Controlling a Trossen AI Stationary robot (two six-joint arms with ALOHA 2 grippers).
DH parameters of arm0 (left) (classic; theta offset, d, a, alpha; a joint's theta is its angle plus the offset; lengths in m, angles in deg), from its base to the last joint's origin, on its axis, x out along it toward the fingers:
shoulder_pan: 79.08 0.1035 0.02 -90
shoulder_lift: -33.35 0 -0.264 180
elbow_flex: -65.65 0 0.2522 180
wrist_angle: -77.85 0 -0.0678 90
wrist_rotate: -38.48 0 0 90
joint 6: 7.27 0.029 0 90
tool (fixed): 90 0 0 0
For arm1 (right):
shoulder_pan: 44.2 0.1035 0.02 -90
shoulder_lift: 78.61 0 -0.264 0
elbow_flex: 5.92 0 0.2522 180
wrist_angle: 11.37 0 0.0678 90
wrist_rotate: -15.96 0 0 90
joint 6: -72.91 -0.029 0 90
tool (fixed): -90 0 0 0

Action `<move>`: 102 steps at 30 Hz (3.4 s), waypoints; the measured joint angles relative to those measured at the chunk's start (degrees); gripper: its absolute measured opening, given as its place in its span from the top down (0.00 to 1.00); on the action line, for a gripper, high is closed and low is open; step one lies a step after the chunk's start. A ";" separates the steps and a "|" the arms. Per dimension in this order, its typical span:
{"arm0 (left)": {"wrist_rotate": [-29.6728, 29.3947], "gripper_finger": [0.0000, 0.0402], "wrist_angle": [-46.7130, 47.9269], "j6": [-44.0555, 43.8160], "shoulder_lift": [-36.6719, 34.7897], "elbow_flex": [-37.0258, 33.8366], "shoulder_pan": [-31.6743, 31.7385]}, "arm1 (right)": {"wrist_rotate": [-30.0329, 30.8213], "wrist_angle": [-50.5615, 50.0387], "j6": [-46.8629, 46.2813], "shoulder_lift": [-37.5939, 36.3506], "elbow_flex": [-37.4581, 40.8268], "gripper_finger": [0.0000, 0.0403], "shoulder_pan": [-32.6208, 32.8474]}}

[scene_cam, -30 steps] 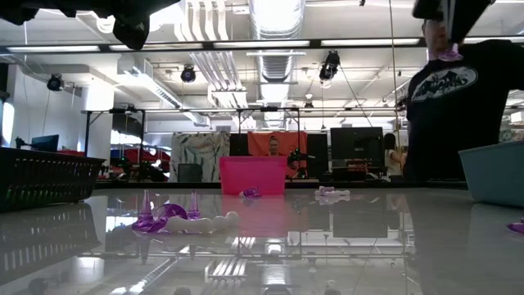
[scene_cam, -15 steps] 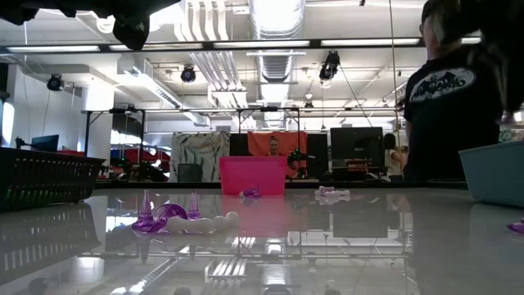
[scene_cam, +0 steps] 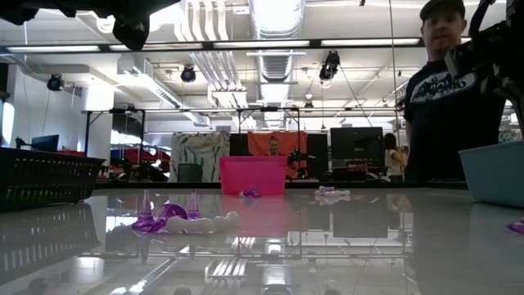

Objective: Sort Halloween decoration
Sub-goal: Put the witch hat toy into the blue bin

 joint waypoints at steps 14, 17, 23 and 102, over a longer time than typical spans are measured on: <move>0.00 0.78 0.02 0.00 0.00 0.00 -0.01 | 1.67 0.78 -0.50 0.00 0.00 0.88 0.00; 0.00 0.78 0.02 -0.27 0.00 0.00 -0.01 | 1.97 1.03 -0.51 0.00 0.00 0.84 0.00; 0.00 0.78 0.01 -1.65 -0.01 0.00 0.01 | 2.12 1.05 -1.04 0.04 -1.72 0.81 0.00; -15.02 0.68 -8.37 4.61 56.82 13.71 13.07 | 33.51 34.28 31.33 0.04 -11.28 0.79 0.00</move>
